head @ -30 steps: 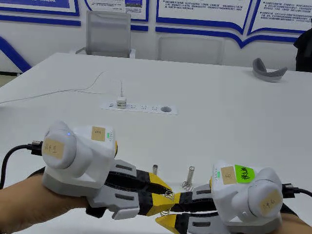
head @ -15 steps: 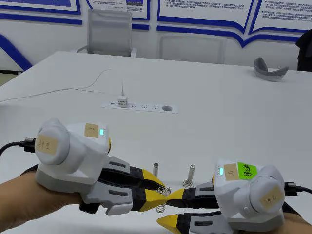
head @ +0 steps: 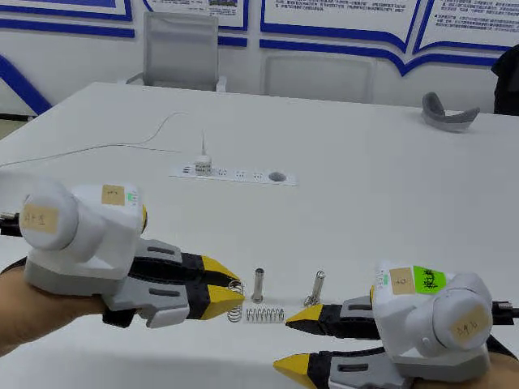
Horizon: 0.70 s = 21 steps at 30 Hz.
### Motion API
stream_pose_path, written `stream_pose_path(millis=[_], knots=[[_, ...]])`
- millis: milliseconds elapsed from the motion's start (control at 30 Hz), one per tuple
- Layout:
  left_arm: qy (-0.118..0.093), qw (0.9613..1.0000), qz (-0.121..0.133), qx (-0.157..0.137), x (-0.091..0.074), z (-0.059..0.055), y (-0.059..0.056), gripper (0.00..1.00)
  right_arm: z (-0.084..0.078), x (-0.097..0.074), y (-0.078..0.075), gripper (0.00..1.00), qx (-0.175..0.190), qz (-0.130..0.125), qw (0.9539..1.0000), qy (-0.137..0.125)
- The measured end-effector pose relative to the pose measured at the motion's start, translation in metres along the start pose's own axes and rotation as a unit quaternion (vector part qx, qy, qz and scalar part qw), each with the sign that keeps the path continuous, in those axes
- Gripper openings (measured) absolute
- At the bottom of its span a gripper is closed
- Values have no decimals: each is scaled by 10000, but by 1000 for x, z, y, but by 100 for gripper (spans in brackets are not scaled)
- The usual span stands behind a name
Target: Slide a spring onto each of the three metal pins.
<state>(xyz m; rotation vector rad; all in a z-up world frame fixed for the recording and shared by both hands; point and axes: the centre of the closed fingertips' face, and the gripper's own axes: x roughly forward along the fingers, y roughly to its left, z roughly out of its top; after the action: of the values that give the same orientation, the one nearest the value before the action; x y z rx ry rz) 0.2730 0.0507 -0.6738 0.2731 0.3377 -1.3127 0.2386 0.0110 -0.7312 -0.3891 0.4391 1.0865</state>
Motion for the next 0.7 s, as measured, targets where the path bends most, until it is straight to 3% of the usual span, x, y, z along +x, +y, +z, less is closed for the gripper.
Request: stream_pose_path(millis=[433,700], knots=[[-109,9992,384,-87,-15,4,31,10,-13,-16,-12,43,257,-272,9993,-5],[-109,9984,547,-112,-22,5,44,10,-26,-26,-19,50,446,-465,9979,6]])
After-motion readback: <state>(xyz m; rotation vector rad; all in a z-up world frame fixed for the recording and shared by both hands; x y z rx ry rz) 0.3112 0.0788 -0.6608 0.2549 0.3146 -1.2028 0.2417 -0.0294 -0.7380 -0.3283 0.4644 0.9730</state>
